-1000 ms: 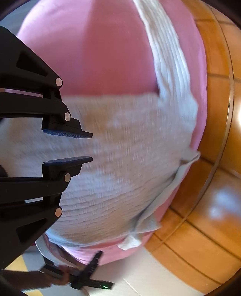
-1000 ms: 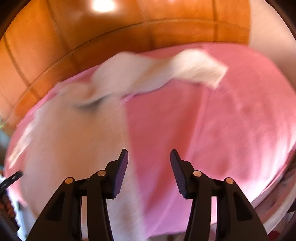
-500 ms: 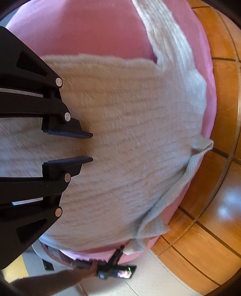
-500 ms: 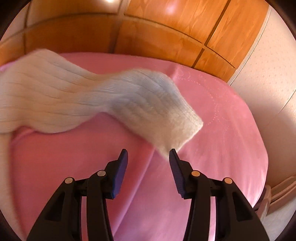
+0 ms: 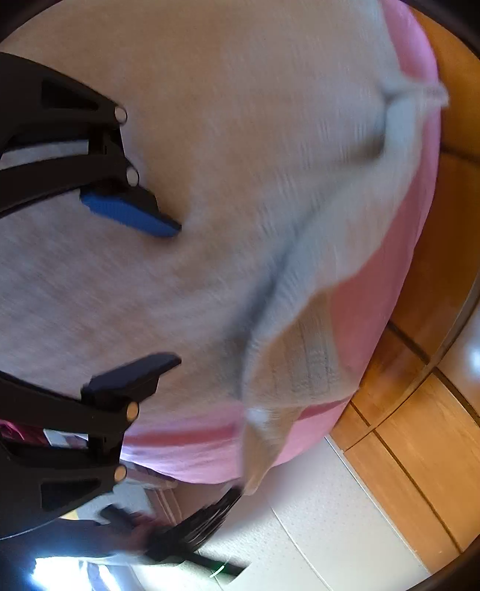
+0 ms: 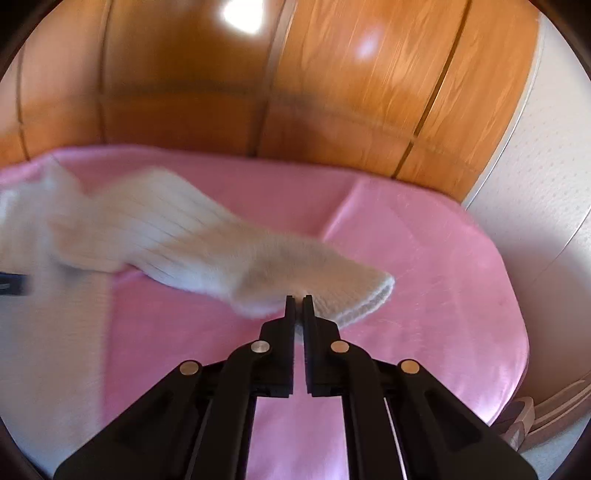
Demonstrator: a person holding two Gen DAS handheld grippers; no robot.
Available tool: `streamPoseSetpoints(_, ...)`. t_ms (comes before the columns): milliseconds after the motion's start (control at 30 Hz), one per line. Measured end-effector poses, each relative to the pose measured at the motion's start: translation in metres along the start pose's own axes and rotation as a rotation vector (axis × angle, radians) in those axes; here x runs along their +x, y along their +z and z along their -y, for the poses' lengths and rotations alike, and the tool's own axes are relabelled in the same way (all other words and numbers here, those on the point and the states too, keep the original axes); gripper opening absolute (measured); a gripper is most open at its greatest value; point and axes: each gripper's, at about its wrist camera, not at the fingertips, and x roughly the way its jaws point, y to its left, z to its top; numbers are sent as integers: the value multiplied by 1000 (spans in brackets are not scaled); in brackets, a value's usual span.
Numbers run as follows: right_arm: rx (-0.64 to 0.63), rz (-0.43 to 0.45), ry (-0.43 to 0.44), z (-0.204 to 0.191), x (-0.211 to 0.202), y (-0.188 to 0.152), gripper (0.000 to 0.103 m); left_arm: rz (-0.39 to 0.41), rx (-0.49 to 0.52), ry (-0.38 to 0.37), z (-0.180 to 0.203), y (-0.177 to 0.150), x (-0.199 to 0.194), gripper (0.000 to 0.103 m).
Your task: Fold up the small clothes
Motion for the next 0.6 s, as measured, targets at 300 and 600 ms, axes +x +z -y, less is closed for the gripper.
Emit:
streamPoseSetpoints(300,148,138,148,24,-120,-7,0,26,-216,-172,-14,43,35,82)
streamPoseSetpoints(600,208,32,197,22,-87,-37,53,54,-267,-194,-14,67,31,74)
